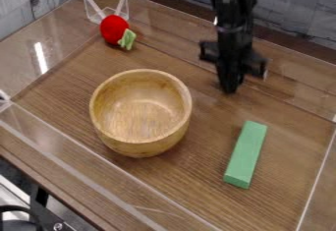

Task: Move the red fruit to the right side of the table

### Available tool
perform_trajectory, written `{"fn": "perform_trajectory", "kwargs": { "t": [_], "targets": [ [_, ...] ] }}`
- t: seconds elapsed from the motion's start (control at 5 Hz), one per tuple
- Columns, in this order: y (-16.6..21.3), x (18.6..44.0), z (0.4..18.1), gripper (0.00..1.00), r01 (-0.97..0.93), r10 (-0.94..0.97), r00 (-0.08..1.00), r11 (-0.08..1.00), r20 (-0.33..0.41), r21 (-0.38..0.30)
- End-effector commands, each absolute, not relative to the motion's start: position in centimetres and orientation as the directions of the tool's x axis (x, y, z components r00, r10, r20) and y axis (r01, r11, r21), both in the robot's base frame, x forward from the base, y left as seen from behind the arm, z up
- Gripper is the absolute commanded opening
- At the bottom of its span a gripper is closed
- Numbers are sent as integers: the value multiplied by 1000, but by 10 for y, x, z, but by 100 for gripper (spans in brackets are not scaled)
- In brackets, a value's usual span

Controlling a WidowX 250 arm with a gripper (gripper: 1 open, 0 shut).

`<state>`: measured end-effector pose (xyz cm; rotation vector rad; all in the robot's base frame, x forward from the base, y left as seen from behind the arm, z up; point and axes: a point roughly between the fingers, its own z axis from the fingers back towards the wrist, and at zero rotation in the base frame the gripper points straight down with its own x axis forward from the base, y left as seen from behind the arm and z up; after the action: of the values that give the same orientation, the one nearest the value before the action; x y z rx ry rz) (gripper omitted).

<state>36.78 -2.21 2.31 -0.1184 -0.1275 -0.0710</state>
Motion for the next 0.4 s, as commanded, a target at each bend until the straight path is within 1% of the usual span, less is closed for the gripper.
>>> {"fn": "perform_trajectory", "kwargs": {
  "t": [0.0,0.2],
  "targets": [
    [-30,374,33,0,66,-47,984,992,169,-108],
    [-36,372,29,100,36,-18,987,993,159,-111]
  ]
}}
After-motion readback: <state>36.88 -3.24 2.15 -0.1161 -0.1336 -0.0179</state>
